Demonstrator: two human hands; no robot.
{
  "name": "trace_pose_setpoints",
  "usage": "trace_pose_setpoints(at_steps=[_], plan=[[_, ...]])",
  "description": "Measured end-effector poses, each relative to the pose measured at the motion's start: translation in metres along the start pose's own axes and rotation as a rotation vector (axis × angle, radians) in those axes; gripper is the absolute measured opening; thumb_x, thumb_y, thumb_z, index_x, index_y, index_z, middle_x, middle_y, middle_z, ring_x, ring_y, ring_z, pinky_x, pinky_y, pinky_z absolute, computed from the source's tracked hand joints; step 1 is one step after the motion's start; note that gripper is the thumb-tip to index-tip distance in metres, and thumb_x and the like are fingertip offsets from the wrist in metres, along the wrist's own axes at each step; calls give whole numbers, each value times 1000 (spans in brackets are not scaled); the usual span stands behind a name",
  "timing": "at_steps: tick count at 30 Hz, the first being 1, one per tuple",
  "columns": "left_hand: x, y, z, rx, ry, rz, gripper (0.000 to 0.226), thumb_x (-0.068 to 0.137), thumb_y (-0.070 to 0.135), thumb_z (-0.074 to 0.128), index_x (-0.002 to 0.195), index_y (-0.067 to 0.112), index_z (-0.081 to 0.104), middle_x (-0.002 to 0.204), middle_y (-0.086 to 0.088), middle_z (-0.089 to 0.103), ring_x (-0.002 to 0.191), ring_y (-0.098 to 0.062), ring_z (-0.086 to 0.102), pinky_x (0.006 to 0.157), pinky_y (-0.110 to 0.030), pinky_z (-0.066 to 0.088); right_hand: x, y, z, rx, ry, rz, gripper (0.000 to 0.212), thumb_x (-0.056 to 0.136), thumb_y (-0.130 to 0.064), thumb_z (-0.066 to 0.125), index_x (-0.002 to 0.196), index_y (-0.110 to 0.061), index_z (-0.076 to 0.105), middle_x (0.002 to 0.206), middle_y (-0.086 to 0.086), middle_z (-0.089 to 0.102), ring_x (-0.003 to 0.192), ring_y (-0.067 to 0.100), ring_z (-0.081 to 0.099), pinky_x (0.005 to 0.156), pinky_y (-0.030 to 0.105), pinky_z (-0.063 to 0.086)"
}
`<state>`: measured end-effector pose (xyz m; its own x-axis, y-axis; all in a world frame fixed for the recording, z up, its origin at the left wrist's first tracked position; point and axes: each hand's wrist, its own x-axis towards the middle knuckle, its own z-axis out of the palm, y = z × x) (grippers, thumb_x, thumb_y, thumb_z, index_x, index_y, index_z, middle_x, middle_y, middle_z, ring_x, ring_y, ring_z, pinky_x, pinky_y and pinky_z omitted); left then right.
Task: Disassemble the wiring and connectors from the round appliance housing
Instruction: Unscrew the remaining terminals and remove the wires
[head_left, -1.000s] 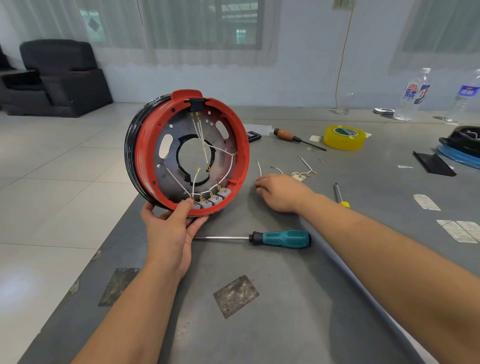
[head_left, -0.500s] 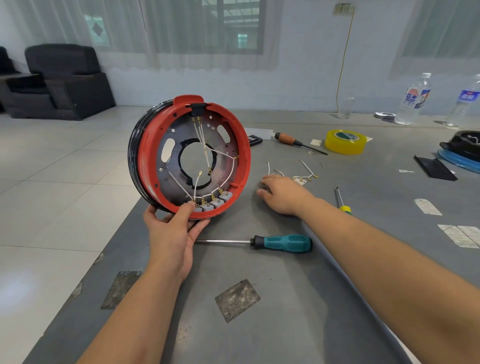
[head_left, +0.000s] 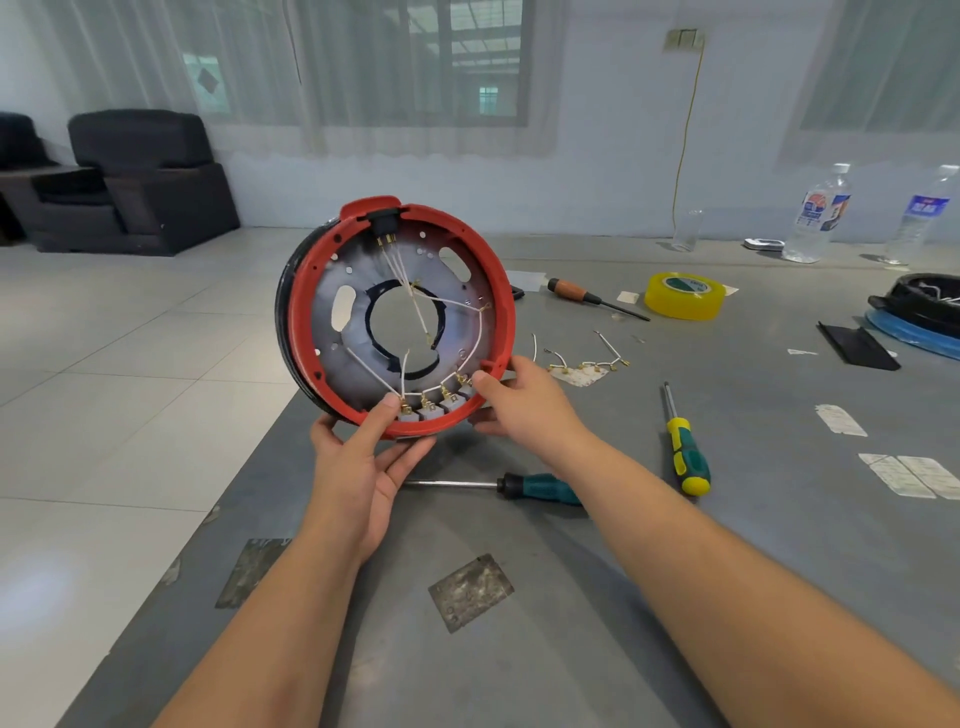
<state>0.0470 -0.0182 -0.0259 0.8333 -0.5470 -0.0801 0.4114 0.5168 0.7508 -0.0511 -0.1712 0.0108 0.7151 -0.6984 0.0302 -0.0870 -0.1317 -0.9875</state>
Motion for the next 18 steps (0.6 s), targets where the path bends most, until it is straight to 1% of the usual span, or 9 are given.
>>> trace_pose_setpoints(at_steps=[3,5,9,12,15,18], plan=[[-1,0,3,29,-28,-6,72,83,19,84,140,26,41,127,-15,72,100,-33,79,77,-42,66,1,5,2,67,79,22,2,100,-24,62,102,-22,62,108,7,69,87,20,76,67,34,64],[-1,-1,3,34,-47,-9,77,81,23,84,143,30,38,130,-16,70,100,-32,79,81,-45,66,2,9,-1,94,110,39,3,100,-22,62,102,-23,64,110,6,70,85,19,76,66,32,64],[0,-3,4,47,-84,-17,74,74,27,85,134,39,44,133,-14,68,104,-34,78,87,-48,65,4,15,-7,143,144,50,8,100,-19,61,104,-23,66,107,7,72,85,20,77,69,35,65],[3,-3,1,36,-62,-20,67,83,22,83,138,33,47,134,-15,67,106,-37,77,87,-49,65,6,16,-8,102,148,27,8,99,-19,61,102,-25,65,107,6,72,88,21,76,72,39,65],[7,-4,-4,12,-41,-46,63,93,14,77,145,21,44,134,-19,66,105,-42,76,81,-49,66,7,14,-8,60,138,-3,9,99,-20,62,105,-25,64,108,5,71,91,22,76,74,41,65],[10,-5,-7,11,-14,-58,61,95,6,74,147,18,43,131,-21,66,102,-43,77,79,-50,66,6,12,-10,-1,83,12,10,99,-22,62,103,-30,62,110,5,71,95,21,74,77,41,65]])
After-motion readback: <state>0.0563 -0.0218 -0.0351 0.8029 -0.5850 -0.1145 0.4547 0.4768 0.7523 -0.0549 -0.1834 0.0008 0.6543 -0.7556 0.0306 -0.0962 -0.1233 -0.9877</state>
